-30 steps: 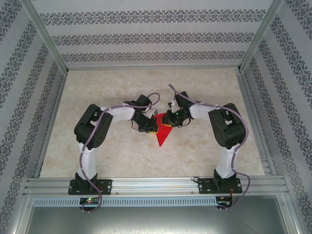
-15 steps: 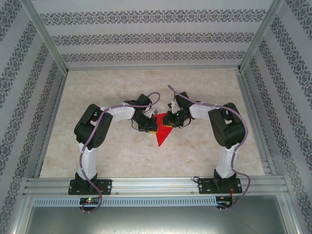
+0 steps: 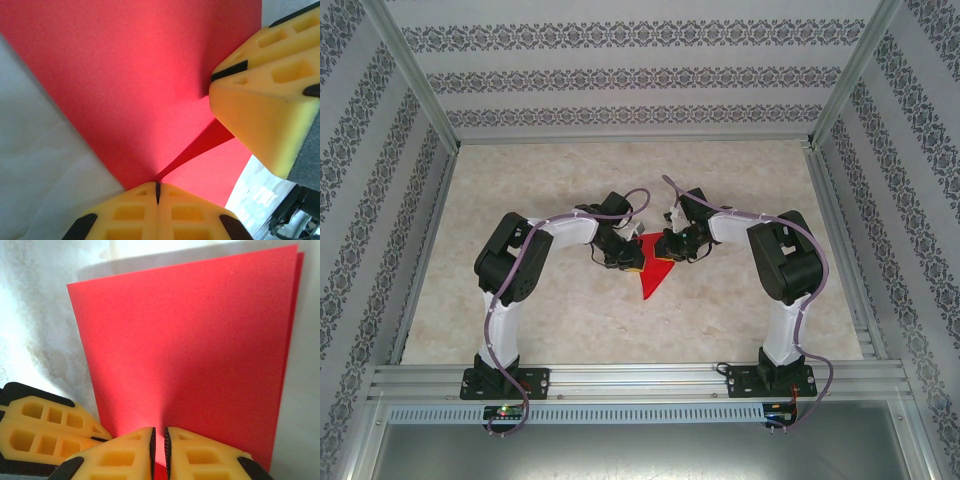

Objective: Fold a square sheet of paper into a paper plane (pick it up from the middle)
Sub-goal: Third fold the triangle at the center of the table.

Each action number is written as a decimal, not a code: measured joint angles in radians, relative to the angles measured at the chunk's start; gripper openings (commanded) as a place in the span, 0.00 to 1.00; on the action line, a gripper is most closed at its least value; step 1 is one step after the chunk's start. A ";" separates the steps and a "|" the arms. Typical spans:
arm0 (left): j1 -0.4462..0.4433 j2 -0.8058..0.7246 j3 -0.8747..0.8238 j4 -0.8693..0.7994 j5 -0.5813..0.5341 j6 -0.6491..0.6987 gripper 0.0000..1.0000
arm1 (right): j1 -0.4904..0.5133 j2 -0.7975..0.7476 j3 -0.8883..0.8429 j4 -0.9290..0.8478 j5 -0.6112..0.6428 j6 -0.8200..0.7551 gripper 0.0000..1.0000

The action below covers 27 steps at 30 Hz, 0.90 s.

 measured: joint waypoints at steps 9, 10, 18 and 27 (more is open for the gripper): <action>0.000 0.000 0.000 -0.002 -0.003 0.008 0.05 | 0.000 0.000 0.001 -0.001 0.003 0.000 0.16; 0.000 0.000 0.000 -0.002 -0.003 0.008 0.05 | 0.000 0.000 0.001 -0.001 0.003 0.000 0.16; 0.000 -0.001 -0.001 -0.001 -0.003 0.008 0.05 | 0.000 0.000 0.001 -0.002 0.006 0.000 0.16; 0.000 -0.023 -0.031 0.005 -0.003 0.006 0.05 | 0.000 0.000 0.001 -0.002 0.006 0.000 0.16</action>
